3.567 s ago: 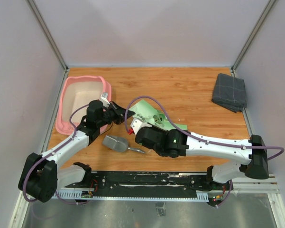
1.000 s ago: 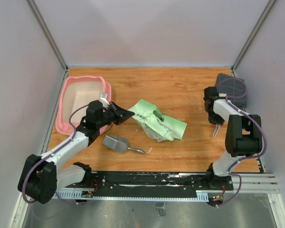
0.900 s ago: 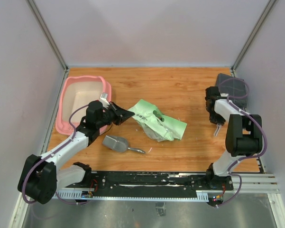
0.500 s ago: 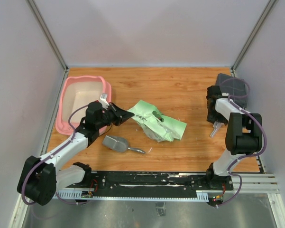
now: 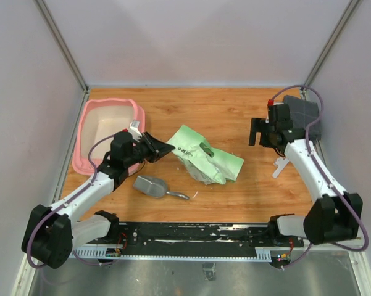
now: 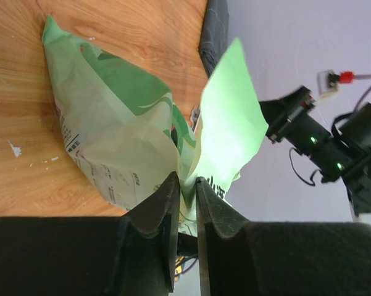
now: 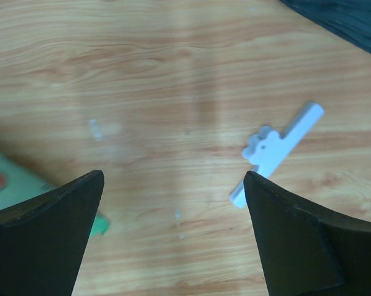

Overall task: Fill the litter box with clean litter
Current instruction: Place the clamp at the center of the board, then move the spatula to the center of the board.

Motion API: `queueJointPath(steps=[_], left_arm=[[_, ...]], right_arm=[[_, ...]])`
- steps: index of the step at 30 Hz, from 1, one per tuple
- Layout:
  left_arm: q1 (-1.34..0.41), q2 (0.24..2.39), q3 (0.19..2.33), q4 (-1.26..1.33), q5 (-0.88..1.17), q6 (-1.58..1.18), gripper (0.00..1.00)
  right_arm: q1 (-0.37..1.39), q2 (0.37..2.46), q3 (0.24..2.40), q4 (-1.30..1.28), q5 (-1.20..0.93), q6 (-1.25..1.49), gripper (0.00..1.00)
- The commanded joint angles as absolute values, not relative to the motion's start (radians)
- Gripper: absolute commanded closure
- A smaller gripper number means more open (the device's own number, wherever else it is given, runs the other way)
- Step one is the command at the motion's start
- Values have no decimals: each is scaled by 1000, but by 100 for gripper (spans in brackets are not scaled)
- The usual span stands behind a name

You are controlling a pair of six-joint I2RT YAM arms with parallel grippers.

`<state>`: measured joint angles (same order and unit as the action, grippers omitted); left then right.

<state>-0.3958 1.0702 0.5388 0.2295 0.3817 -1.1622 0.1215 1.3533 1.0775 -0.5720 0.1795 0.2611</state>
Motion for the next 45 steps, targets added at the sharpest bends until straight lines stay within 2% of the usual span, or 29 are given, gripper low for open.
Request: queueJointPath(steps=[1, 6, 9, 14, 18, 20, 22, 26, 30, 37, 45], left_arm=[[-401, 1037, 596, 269, 400, -1140, 78], [-400, 1034, 611, 243, 379, -1111, 72], [-400, 1036, 628, 217, 369, -1094, 64], [-400, 1038, 682, 162, 353, -1050, 59], [-401, 1048, 670, 184, 354, -1060, 58], [-400, 1056, 664, 192, 360, -1065, 58], [-400, 1059, 655, 199, 361, -1072, 58], [-401, 1061, 647, 204, 363, -1074, 58], [-400, 1062, 647, 198, 361, -1074, 58], [-400, 1057, 646, 200, 351, -1084, 58], [-400, 1055, 655, 190, 342, -1080, 58]], right_arm=[[209, 1191, 1051, -583, -20, 197, 0], [330, 981, 987, -581, -112, 192, 0], [403, 877, 956, -578, -145, 200, 2], [573, 739, 897, -561, -164, 257, 10], [760, 680, 843, -515, -108, 348, 21], [883, 674, 813, -470, -23, 379, 22], [1016, 703, 789, -418, 71, 379, 22], [1267, 905, 845, -409, 312, 333, 20], [1402, 1113, 921, -345, 377, 212, 19], [1445, 1419, 1024, -273, 439, 52, 20], [1420, 1549, 1007, -109, 377, 0, 19]])
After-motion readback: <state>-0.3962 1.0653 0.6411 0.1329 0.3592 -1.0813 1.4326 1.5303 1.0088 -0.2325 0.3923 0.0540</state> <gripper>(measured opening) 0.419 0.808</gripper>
